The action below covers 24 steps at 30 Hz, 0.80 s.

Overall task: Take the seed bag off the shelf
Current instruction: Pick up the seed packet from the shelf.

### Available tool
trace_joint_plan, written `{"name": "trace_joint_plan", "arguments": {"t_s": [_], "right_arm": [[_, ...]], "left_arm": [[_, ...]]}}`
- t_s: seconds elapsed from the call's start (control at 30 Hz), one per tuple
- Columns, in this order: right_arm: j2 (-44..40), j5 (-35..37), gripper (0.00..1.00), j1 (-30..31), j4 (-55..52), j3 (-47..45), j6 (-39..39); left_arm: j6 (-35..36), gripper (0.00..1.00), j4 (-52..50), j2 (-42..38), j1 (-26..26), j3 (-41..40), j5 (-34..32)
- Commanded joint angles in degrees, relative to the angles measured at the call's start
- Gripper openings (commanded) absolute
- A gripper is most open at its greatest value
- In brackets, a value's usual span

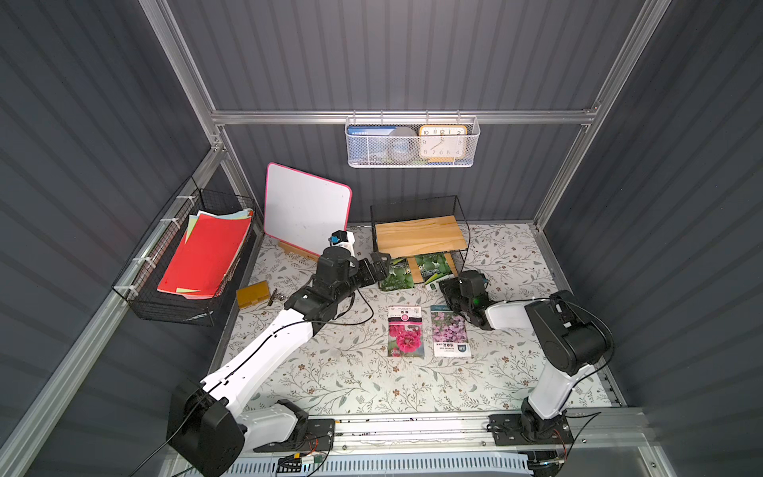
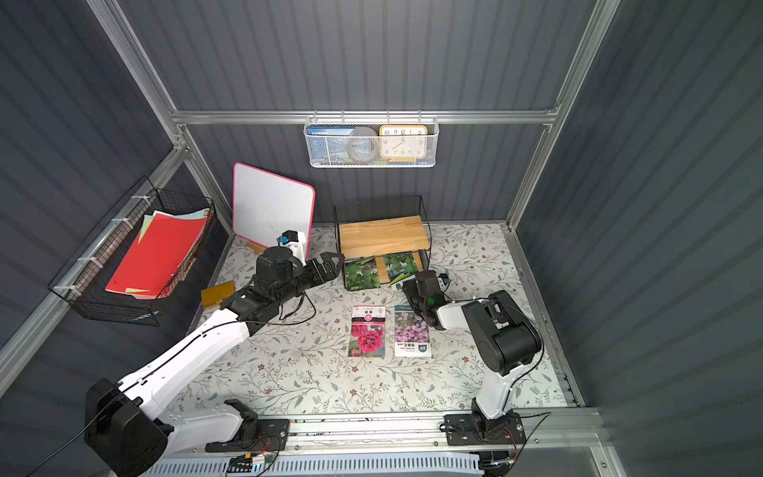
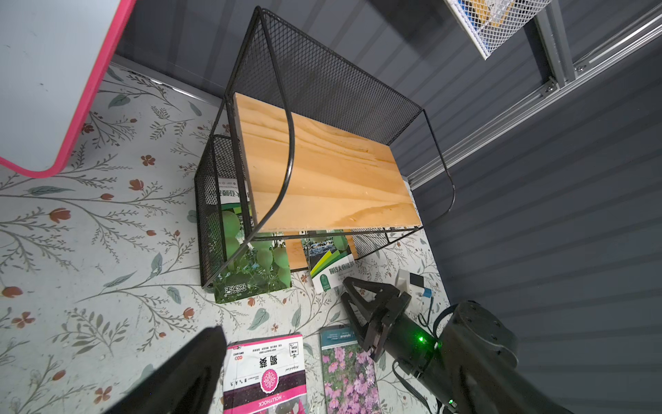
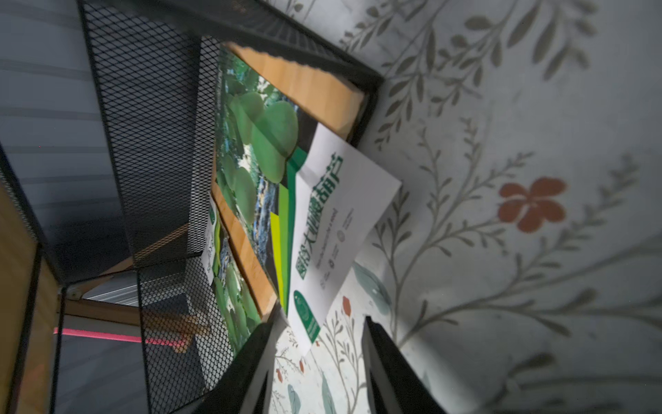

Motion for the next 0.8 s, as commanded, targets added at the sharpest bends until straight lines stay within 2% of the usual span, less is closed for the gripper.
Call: {"name": "trace_joint_plan", "arguments": {"t_s": [0.0, 0.37, 0.57, 0.77], "right_arm": [[1.97, 1.00, 0.44, -0.06, 1.33, 1.57, 1.08], [5.68, 2.09, 0.40, -0.05, 2.39, 4.06, 1.62], [7.50, 2.63, 0.31, -0.05, 2.97, 5.39, 2.33], [7.79, 3.00, 0.17, -0.05, 2.51, 6.41, 2.23]], "left_arm": [[1.08, 1.00, -0.56, -1.19, 0.00, -0.30, -0.27], [1.21, 1.00, -1.00, -1.11, 0.00, -0.25, -0.83], [1.34, 1.00, -1.35, -1.09, 0.01, -0.19, -1.01], [1.35, 1.00, -1.62, -1.10, 0.00, -0.12, -1.29]]}}
